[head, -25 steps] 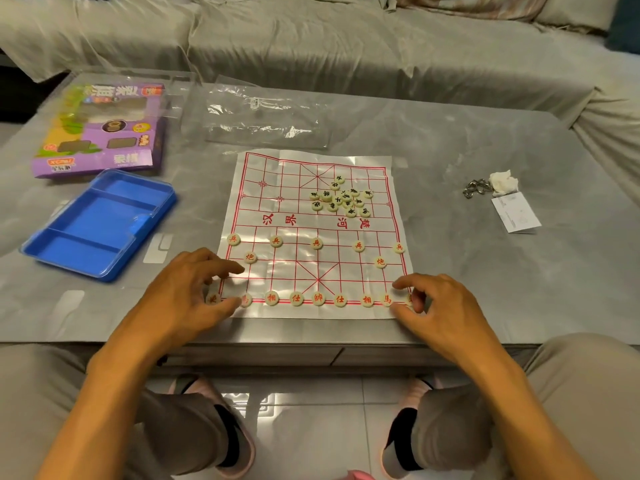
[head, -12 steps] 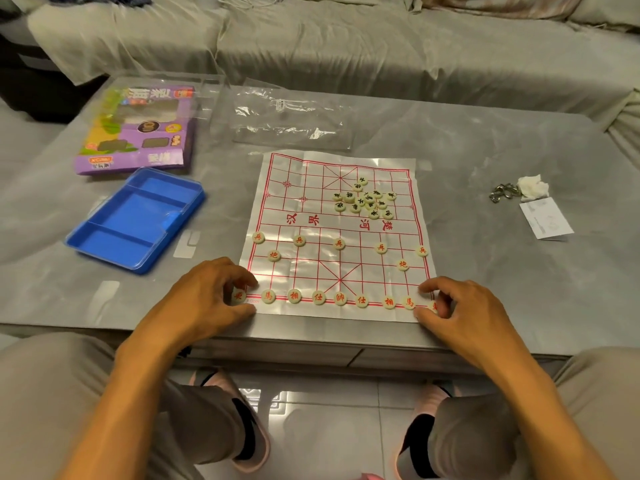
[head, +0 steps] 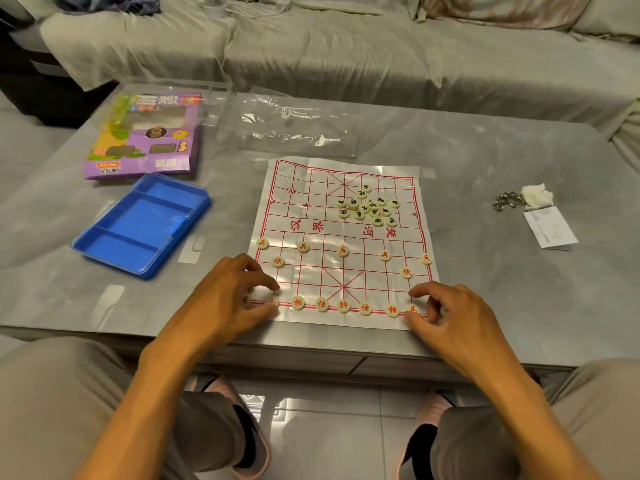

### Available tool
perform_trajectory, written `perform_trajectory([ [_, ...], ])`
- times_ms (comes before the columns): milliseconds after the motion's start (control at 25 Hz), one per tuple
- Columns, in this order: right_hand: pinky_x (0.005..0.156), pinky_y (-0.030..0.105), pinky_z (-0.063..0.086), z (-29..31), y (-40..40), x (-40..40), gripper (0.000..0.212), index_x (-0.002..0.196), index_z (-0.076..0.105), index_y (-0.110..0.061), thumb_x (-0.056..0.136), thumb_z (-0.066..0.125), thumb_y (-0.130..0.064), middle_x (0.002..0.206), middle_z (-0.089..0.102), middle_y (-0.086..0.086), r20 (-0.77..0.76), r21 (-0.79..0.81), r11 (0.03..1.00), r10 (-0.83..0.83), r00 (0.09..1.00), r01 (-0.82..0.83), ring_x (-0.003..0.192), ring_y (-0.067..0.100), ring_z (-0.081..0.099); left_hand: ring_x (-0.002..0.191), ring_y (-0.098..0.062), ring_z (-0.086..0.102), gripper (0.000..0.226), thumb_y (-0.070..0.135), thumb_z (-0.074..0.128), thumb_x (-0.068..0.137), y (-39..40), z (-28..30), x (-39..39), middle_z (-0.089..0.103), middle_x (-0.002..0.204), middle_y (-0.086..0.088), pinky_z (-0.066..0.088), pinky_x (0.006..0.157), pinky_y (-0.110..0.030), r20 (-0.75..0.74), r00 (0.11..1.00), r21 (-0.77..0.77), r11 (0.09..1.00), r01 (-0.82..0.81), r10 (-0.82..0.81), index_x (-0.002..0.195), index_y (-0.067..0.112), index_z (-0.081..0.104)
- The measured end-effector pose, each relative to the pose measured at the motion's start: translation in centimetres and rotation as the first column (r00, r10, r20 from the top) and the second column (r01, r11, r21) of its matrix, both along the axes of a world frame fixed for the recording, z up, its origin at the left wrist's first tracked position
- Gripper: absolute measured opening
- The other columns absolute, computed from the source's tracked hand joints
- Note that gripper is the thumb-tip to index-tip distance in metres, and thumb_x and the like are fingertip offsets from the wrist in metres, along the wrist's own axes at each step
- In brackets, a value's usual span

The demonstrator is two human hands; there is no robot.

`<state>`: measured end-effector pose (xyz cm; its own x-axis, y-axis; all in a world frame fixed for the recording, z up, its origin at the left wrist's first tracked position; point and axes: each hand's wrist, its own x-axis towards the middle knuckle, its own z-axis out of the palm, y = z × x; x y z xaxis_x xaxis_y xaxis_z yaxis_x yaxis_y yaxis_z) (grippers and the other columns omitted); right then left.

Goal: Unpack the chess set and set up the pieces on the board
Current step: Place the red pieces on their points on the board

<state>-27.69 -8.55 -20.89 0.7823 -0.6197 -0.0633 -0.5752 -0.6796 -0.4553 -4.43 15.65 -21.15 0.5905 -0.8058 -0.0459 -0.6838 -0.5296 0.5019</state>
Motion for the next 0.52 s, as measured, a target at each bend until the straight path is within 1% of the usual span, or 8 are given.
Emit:
perform_trajectory([
  [80, 0.078, 0.021, 0.048, 0.1, 0.3, 0.4, 0.033, 0.114, 0.056, -0.035, 0.084, 0.064, -0.047, 0.095, 0.057, -0.016, 0.004, 0.007, 1.0, 0.004, 1.0, -0.004, 0.094, 0.006, 0.051, 0.106, -0.004, 0.043, 0.027, 0.052, 0.067, 0.079, -0.3, -0.2, -0.1, 0.048, 0.115, 0.017, 0.043, 0.084, -0.022, -0.02, 1.0, 0.015, 1.0, 0.016, -0.016, 0.102, 0.039, 0.065],
  [160, 0.081, 0.023, 0.05, 0.3, 0.5, 0.4, 0.033, 0.114, 0.055, -0.037, 0.084, 0.064, -0.048, 0.101, 0.057, -0.013, 0.006, 0.022, 1.0, 0.01, 1.0, -0.01, 0.097, 0.006, 0.05, 0.106, -0.005, 0.045, 0.029, 0.053, 0.066, 0.078, -0.2, -0.1, -0.1, 0.048, 0.114, 0.017, 0.044, 0.084, -0.021, -0.027, 1.0, 0.032, 0.999, 0.017, -0.016, 0.104, 0.039, 0.064],
  [240, 0.083, 0.024, 0.051, 1.2, 0.7, 0.4, 0.03, 0.111, 0.054, -0.039, 0.084, 0.064, -0.047, 0.096, 0.058, -0.016, 0.011, 0.043, 0.998, 0.034, 0.999, -0.035, 0.094, 0.006, 0.052, 0.105, -0.003, 0.044, 0.036, 0.053, 0.066, 0.078, 0.1, 0.4, -0.2, 0.046, 0.115, 0.019, 0.043, 0.081, -0.019, -0.026, 1.0, 0.024, 1.0, 0.013, -0.012, 0.112, 0.04, 0.06],
  [320, 0.081, 0.023, 0.051, 2.9, 0.1, 1.0, 0.025, 0.106, 0.052, -0.041, 0.084, 0.065, -0.045, 0.086, 0.058, -0.017, 0.009, 0.051, 0.995, 0.086, 0.996, -0.086, 0.086, 0.004, 0.053, 0.103, 0.0, 0.045, 0.036, 0.051, 0.064, 0.08, -0.3, 1.3, -0.4, 0.045, 0.116, 0.022, 0.041, 0.077, -0.016, -0.069, 0.997, -0.059, 0.998, -0.03, 0.026, 0.114, 0.04, 0.058],
  [360, 0.08, 0.023, 0.05, 3.8, -0.7, 1.7, 0.025, 0.105, 0.052, -0.042, 0.085, 0.065, -0.044, 0.085, 0.059, -0.017, 0.003, 0.036, 0.994, 0.108, 0.994, -0.108, 0.083, 0.003, 0.053, 0.101, -0.001, 0.048, 0.032, 0.049, 0.064, 0.081, -1.1, 1.9, -0.2, 0.047, 0.115, 0.023, 0.041, 0.076, -0.016, -0.093, 0.994, -0.106, 0.992, -0.069, 0.059, 0.112, 0.039, 0.059],
  [440, 0.082, 0.027, 0.052, 5.0, -3.0, 4.0, 0.025, 0.108, 0.056, -0.038, 0.085, 0.066, -0.041, 0.091, 0.06, -0.017, -0.012, -0.011, 0.994, 0.111, 0.994, -0.111, 0.081, 0.005, 0.054, 0.095, -0.003, 0.054, 0.025, 0.043, 0.063, 0.085, -4.2, 3.0, 0.3, 0.054, 0.112, 0.019, 0.044, 0.074, -0.019, -0.101, 0.99, -0.148, 0.982, -0.116, 0.102, 0.109, 0.036, 0.062],
  [520, 0.085, 0.031, 0.053, 4.8, -5.9, 7.1, 0.031, 0.114, 0.06, -0.031, 0.085, 0.068, -0.038, 0.097, 0.061, -0.015, -0.012, -0.018, 0.997, 0.073, 0.997, -0.073, 0.087, 0.008, 0.057, 0.091, -0.006, 0.056, 0.024, 0.035, 0.063, 0.087, -8.7, 3.4, 1.6, 0.06, 0.11, 0.012, 0.044, 0.074, -0.021, -0.045, 0.996, -0.152, 0.985, -0.082, 0.076, 0.111, 0.031, 0.063],
])
